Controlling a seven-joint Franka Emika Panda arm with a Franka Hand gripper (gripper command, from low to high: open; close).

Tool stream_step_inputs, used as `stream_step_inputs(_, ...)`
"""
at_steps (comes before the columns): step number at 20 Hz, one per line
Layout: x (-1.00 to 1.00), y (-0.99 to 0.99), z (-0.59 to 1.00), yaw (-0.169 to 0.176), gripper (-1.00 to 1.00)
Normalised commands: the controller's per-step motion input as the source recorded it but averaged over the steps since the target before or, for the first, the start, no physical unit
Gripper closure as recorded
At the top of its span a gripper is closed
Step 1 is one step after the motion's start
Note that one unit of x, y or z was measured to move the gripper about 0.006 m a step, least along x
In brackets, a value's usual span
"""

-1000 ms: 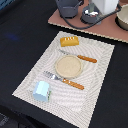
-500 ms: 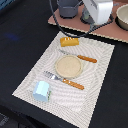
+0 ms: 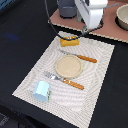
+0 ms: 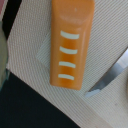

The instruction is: Interact with the objects in diverse but meaningful ways.

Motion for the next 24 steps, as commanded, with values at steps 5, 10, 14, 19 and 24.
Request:
stream_step_inputs(5, -0.53, -0.39, -0.54, -0.063, -1.00)
stream_step_inputs(10, -0.14, -0.22, -0.37, -0.086, -1.00)
stream_step_inputs(14, -0.35, 0.07, -0.50, -0.034, -1.00)
stream_step_inputs(19, -0.40, 0.21, -0.51, -0.004, -1.00)
stream_step_inputs(24, -0.41, 0.15, -0.46, 0.000, 1.00)
